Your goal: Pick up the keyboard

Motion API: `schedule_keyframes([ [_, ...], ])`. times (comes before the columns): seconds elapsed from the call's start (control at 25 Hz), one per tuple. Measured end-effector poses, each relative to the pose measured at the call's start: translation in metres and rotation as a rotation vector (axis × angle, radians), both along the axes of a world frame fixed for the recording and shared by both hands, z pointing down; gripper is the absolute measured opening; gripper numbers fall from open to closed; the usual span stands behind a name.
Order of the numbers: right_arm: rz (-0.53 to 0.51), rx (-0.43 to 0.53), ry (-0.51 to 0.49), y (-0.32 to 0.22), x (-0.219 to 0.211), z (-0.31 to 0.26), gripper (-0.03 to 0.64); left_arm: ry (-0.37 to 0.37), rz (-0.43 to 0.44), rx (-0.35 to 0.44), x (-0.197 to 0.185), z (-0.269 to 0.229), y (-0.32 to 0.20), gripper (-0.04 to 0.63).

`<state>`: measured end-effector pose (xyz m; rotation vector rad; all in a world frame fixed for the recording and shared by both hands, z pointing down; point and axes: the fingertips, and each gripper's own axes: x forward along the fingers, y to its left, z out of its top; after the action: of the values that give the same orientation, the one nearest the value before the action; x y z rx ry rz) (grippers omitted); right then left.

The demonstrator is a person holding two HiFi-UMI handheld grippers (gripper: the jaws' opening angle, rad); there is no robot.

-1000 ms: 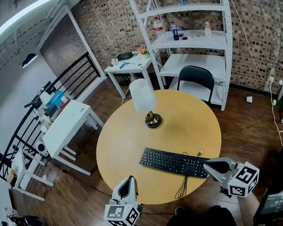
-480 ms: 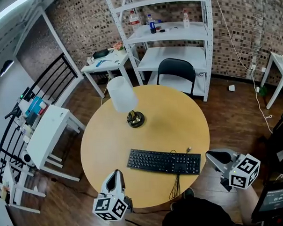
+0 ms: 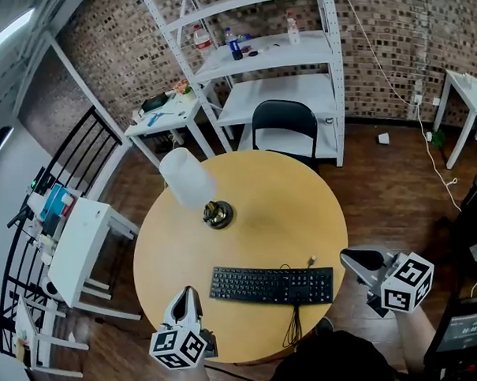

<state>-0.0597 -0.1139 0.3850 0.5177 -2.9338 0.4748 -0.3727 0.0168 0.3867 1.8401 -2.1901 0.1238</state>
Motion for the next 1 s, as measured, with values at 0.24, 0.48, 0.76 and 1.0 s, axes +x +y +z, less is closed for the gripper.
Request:
schedule_keyframes([
  [0.24,-0.017,-0.055,0.008,-0.009,0.006,0.030,0.003,-0.044,0.050,-0.132,-0.001,0.032,-0.027,0.000],
  [0.48,-0.002,-0.169,0.065,-0.017,0.009,0.078,0.009,0.030,0.040,-0.251,-0.025,0.086,-0.038,0.041],
  [0.76,0.071,-0.325,0.091,-0.022,-0.005,0.127,0.028,0.186,0.066,-0.366,-0.070,0.155,-0.054,0.101],
  [1.0,0.149,-0.437,0.151,-0.030,-0.005,0.182,0.081,0.283,0.061,-0.466,-0.105,0.217,-0.055,0.170],
])
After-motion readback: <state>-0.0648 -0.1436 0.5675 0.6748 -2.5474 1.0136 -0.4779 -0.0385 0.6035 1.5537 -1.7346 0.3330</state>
